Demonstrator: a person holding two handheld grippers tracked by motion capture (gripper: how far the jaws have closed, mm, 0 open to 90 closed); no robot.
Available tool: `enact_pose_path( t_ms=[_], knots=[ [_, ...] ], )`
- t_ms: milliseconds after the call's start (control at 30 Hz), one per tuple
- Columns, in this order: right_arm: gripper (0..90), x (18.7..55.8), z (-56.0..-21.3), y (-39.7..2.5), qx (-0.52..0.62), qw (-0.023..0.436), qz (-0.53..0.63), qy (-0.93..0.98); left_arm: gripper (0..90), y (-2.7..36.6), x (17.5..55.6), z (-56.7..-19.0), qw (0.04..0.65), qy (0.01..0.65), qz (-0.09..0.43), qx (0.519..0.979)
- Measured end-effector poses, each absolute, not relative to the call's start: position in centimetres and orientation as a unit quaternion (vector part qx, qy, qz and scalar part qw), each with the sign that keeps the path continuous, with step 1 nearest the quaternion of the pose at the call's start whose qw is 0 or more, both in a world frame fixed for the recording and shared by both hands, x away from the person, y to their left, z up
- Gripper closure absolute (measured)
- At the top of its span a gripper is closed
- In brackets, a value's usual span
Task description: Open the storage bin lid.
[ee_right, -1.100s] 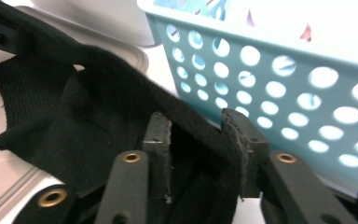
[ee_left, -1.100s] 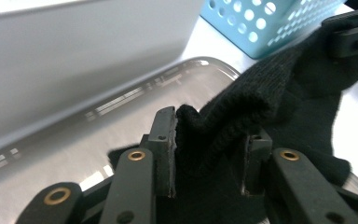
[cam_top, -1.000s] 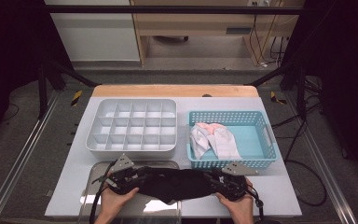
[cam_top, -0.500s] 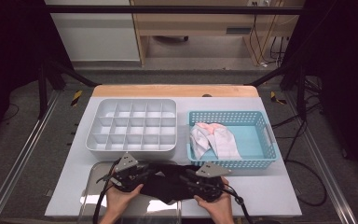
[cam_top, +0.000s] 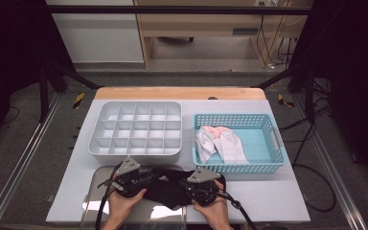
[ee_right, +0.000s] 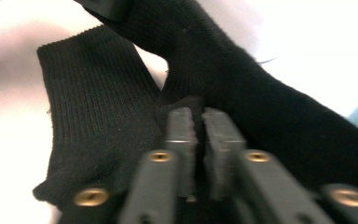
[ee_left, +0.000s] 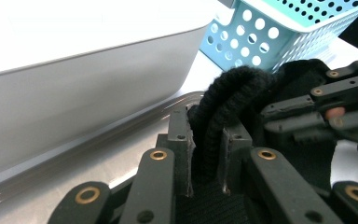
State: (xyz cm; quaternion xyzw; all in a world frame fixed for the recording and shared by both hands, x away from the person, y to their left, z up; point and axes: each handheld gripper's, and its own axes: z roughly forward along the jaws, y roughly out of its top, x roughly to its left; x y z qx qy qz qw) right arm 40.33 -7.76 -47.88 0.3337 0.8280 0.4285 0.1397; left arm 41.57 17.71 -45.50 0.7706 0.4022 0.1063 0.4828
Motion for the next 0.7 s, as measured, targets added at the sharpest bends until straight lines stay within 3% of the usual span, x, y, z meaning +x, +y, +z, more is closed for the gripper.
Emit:
enact_pose_path(
  t_ms=[367, 700],
  knots=[
    [86.6, 37.9, -45.0, -8.3, 0.3, 0.066, 0.483, 0.82, 74.4, 19.7, 40.4, -43.7, 0.487, 0.423, 0.079, 0.76],
    [85.5, 36.9, -46.6, -7.9, 0.293, 0.034, 0.439, 0.849, 71.5, 19.6, 39.8, -45.4, 0.434, 0.445, 0.04, 0.782]
  ],
)
